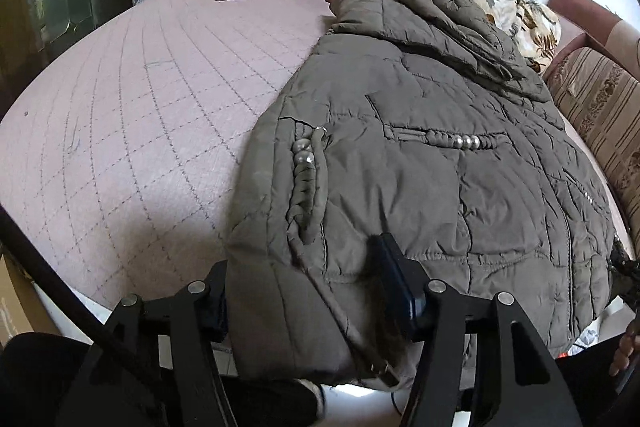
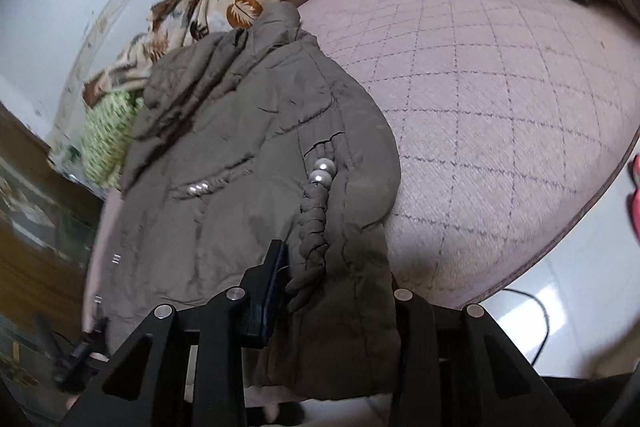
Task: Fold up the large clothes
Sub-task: 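Grasp the beaded zipper edge of the jacket with the right tool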
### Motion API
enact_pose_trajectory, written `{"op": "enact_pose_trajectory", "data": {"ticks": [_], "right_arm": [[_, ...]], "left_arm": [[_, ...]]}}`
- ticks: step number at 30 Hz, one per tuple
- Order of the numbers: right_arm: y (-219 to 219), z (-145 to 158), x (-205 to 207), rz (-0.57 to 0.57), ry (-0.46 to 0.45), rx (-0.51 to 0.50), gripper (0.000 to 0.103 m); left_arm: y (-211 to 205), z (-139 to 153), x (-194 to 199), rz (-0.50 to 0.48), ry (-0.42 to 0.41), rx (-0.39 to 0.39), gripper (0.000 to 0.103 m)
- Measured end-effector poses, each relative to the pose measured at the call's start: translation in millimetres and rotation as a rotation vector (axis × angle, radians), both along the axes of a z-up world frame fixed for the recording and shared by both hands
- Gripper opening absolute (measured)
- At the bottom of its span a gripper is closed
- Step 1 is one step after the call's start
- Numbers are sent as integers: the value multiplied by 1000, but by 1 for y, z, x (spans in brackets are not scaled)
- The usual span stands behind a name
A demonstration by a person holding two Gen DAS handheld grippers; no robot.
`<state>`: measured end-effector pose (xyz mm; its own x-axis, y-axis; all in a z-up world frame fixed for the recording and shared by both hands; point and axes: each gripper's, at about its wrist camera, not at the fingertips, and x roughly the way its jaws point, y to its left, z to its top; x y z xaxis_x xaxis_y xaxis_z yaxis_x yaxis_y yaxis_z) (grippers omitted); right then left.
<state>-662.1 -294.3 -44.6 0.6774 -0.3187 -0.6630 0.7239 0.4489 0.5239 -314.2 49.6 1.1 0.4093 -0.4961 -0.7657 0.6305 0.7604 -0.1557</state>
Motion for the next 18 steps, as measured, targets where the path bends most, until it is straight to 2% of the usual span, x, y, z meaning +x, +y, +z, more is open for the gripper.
{"op": "enact_pose_trajectory", "data": {"ticks": [2,4,6,11,18], "right_arm": [[-1,-2,0,-5,-1,-5,39],[-2,-5,-2,-7,-19,1,40],[-1,-7,-6,-5,-32,-2,40],[2,-7,-9,-11,-41,-15,42],[-3,-7,-8,-10,-41,30,42]], "left_arm": [[-1,-4,0,10,-19,-16,68],[-6,-6,-10,8,-98,16,69],[-7,-5,-13,-1,-121,29,69],[0,-8,-11,0,-104,1,73],[5,-9,-11,11,-89,-15,77]]}}
